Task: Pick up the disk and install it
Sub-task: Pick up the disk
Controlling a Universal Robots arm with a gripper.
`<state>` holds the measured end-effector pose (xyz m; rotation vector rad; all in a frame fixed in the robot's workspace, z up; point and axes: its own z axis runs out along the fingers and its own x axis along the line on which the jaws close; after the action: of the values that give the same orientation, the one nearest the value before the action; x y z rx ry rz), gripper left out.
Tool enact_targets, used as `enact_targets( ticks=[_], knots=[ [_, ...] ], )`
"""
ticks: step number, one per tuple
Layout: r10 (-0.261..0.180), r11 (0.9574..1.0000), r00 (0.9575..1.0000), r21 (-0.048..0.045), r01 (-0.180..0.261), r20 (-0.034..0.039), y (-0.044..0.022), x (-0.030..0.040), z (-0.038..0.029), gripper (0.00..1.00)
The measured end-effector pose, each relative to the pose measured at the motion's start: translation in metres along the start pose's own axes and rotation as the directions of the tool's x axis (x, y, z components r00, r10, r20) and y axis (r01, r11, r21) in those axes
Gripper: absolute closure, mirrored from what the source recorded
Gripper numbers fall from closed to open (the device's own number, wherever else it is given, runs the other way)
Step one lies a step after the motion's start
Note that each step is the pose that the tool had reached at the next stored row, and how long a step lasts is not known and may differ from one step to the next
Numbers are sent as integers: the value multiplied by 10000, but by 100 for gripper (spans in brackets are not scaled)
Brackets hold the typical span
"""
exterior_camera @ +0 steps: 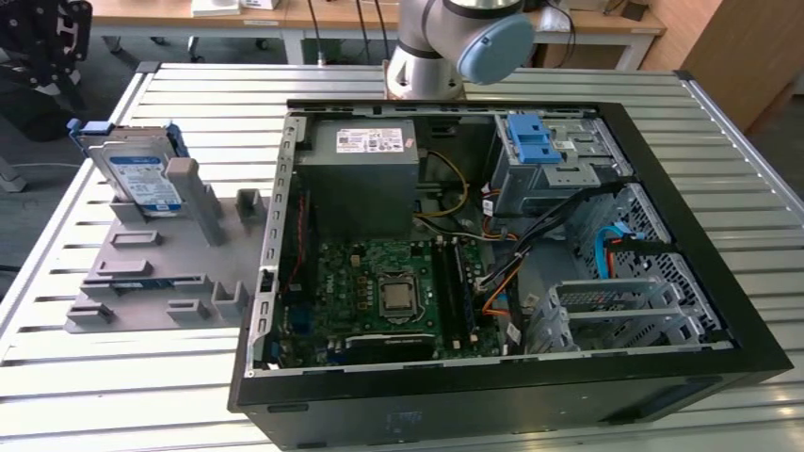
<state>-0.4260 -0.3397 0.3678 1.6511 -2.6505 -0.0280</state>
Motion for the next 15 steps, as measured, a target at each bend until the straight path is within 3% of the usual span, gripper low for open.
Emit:
enact_targets(
  ticks=[1,15],
  knots=[
    [-581,9983,9983,3,581,-14,2,1,0,89],
    [-1199,9928,9928,6,1199,-31,3,2,0,89]
  ],
)
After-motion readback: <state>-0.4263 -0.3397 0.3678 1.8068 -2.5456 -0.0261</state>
